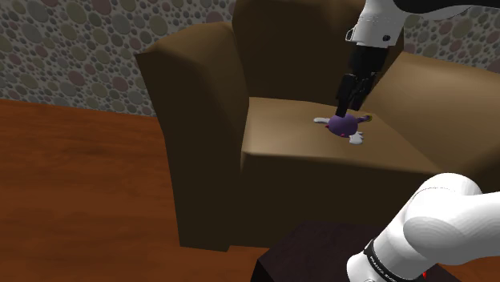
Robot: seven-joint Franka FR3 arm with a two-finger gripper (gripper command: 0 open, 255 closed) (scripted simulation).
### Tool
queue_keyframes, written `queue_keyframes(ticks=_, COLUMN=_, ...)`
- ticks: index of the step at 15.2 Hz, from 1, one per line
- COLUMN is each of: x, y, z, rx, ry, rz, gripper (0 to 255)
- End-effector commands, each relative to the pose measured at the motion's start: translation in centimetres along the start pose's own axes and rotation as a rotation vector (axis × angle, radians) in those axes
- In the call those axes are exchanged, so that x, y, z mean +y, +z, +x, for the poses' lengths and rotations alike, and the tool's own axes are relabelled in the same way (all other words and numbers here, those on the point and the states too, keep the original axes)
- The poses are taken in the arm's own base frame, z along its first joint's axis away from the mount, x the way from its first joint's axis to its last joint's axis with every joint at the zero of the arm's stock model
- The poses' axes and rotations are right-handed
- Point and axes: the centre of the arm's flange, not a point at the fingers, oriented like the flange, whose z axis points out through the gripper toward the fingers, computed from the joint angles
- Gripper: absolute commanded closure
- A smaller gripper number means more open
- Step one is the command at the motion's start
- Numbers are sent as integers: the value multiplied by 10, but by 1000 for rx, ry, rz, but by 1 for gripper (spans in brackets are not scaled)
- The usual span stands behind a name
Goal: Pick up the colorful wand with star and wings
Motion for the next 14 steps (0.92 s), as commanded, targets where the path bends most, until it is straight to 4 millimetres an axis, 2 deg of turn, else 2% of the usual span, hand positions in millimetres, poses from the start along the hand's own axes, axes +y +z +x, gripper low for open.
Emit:
queue_keyframes(ticks=1, x=0, y=0, z=0, rx=0, ry=0, rz=0, gripper=0)
queue_keyframes(ticks=5, x=44, y=13, z=-20, rx=-16, ry=-267, rz=-13, gripper=0)
queue_keyframes(ticks=8, x=79, y=21, z=-27, rx=-27, ry=-467, rz=-23, gripper=0)
queue_keyframes(ticks=14, x=151, y=38, z=-19, rx=-51, ry=-867, rz=-44, gripper=0)
